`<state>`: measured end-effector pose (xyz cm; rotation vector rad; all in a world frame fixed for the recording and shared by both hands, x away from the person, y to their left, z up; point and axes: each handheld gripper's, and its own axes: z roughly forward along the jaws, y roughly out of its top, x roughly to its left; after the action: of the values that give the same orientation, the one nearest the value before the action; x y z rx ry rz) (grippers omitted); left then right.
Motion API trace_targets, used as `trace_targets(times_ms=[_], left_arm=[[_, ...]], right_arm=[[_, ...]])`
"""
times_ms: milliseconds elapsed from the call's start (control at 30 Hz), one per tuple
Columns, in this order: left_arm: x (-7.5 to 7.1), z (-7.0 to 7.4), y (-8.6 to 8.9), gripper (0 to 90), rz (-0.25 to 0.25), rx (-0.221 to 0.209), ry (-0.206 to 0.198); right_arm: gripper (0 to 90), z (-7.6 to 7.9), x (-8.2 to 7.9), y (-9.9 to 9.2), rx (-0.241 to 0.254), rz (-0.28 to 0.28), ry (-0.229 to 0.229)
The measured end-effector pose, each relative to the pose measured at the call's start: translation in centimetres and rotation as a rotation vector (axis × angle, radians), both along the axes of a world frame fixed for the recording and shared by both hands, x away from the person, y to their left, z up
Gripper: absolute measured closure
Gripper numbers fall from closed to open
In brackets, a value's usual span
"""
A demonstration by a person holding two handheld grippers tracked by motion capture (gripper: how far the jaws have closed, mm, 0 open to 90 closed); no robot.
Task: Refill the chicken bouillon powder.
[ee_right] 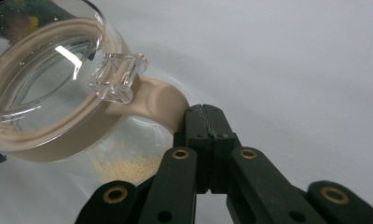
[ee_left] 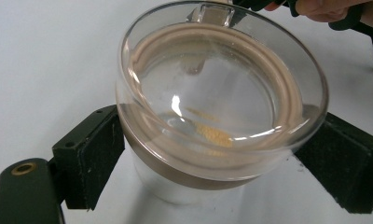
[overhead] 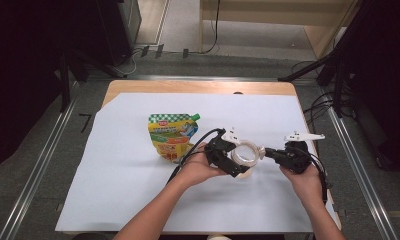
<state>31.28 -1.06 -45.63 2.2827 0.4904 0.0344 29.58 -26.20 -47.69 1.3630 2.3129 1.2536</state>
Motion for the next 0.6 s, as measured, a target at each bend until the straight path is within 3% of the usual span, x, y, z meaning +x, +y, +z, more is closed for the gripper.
trace_targets(times_ms=[467,600], left_arm=[[-0.03,-0.06,-0.07,11.2,-0.003,0.001,-0.007],[-0.30,0.27,-0.14,10.8,-0.002,0.000,-0.051]], right_arm=[[90.0,0.04,-0.07,0.05,-0.005,-0.001,-0.004],[90.0,0.05,-0.10,0.07,-0.006,-0.001,-0.006]])
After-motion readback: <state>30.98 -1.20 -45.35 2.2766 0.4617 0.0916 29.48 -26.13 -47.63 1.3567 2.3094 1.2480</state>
